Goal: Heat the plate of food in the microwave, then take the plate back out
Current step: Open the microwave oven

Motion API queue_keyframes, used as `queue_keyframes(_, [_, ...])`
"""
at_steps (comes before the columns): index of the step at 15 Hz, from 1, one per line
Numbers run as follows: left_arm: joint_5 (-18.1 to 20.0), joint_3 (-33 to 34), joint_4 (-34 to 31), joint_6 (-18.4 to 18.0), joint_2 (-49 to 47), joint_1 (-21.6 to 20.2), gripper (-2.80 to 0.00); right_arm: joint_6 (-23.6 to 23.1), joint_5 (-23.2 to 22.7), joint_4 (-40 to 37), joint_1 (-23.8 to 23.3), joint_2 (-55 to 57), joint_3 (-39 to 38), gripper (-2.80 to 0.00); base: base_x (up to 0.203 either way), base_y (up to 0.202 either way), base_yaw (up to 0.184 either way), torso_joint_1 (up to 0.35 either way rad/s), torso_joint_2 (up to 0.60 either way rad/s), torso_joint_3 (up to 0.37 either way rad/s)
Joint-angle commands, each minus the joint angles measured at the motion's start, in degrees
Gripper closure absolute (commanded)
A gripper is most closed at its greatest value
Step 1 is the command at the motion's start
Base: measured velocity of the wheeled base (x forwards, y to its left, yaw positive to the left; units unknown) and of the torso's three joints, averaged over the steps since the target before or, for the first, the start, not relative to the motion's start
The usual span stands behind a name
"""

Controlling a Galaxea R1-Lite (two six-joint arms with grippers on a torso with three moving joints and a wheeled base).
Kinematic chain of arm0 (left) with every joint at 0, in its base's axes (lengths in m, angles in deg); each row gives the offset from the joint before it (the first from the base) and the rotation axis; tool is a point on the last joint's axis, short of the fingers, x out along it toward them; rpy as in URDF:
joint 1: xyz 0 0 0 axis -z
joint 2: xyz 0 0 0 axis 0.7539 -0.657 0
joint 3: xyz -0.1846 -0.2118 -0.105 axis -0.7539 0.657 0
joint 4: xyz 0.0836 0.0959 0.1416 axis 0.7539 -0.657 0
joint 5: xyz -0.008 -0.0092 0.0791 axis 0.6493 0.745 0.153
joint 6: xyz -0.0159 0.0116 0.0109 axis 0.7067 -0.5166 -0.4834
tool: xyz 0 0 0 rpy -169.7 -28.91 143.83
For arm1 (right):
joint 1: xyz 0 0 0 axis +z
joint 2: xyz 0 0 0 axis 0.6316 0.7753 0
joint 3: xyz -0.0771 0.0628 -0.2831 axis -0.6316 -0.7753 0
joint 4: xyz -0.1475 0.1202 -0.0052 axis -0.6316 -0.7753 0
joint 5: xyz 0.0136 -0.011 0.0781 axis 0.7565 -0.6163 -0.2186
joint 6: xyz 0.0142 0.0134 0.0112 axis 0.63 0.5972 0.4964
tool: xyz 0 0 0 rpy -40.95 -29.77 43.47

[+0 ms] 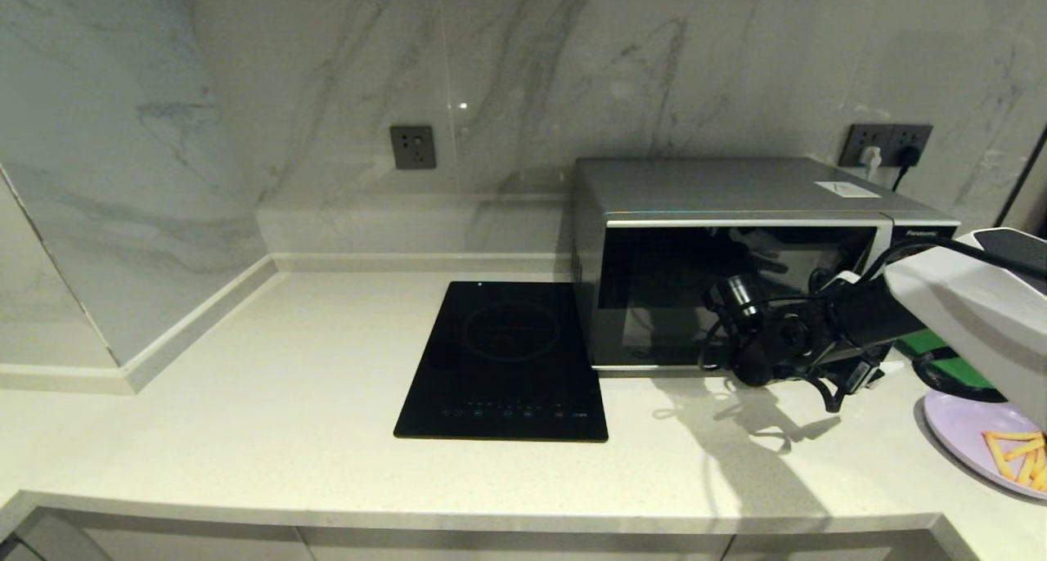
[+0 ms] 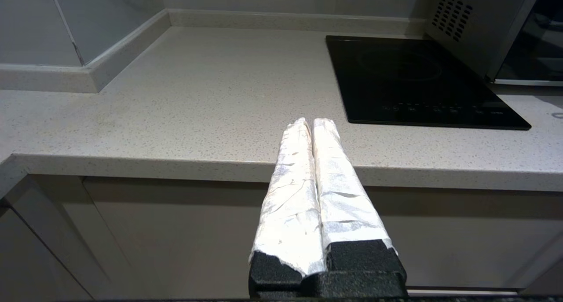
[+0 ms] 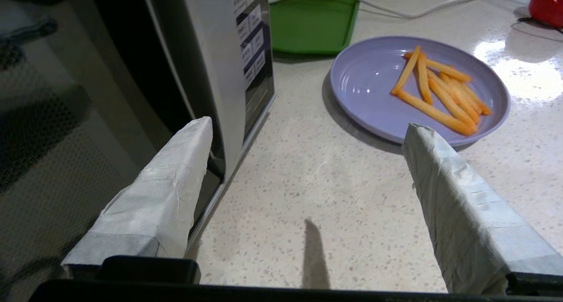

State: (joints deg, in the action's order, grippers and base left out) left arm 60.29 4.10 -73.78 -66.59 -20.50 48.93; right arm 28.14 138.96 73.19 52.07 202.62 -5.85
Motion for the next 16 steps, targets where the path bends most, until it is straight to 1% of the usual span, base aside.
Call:
queue_keyframes(1, [-0.01,0.01,0.02,0.03,0.0,0.0,0.0,0.33,0.35,-0.02,-0.71,1.52,1.57,-2.8,0.0,0.0,0.0,0.0,0.0,0.0])
queue_keyframes(12, [-0.01,0.01,0.02,0.03,0.0,0.0,0.0,0.24,0.09,-0.9,-3.3,5.22,9.25,-2.8,0.0,0.0,0.0,0.0,0.0,0.0])
queue_keyframes(16, [-0.01,0.01,0.02,0.03,0.0,0.0,0.0,0.16,0.17,-1.25,-4.46,5.08,9.71,-2.8,0.0,0.0,0.0,0.0,0.0,0.0])
